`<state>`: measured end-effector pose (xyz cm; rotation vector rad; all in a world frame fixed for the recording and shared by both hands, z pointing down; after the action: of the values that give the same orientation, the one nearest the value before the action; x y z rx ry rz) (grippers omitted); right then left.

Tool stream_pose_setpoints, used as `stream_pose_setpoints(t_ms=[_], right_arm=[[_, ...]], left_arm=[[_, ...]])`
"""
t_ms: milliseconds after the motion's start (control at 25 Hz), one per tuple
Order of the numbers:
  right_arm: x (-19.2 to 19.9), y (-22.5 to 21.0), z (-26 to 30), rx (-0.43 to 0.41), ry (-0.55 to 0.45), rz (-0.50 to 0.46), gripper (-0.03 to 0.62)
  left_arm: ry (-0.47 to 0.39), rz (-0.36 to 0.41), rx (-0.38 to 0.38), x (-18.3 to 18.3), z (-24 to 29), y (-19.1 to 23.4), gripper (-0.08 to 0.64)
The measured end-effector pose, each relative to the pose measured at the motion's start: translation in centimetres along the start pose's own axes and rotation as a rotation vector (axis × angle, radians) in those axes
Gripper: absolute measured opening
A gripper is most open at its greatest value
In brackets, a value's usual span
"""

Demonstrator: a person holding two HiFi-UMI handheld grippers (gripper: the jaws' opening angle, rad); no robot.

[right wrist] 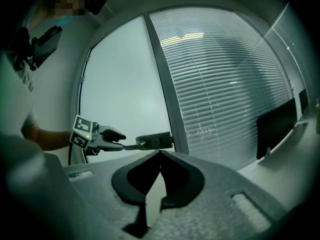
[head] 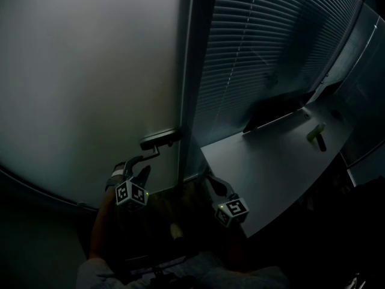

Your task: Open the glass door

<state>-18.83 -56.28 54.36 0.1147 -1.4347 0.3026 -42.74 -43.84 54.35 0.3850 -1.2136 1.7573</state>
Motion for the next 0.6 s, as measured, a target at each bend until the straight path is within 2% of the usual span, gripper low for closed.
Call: stream_pose_setpoints(t_ms=[320, 600], right_arm=[[0.6, -1.5, 0.8, 0.023, 0.007, 0.020, -0.003], [1.1, -2.4, 1.3, 0.026, 0.006, 0.033, -0.003]], left_arm=[[0.123, 0.165, 0.068, 1.7, 3.5, -0.1, 0.212], [0.183, 0.205, 0.109, 2.9, 5.2, -0.1, 0.215]])
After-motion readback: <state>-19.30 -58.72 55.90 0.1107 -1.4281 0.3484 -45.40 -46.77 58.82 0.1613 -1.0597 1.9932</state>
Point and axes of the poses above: the fingertips, and each gripper's own axes: z forward along the fingers, y to its left, x out of its underside, the point moved 5 cm from there along -z, backward along the fingers, and after that the axes turned 5 degrees about -z, right-handed, at the moved point
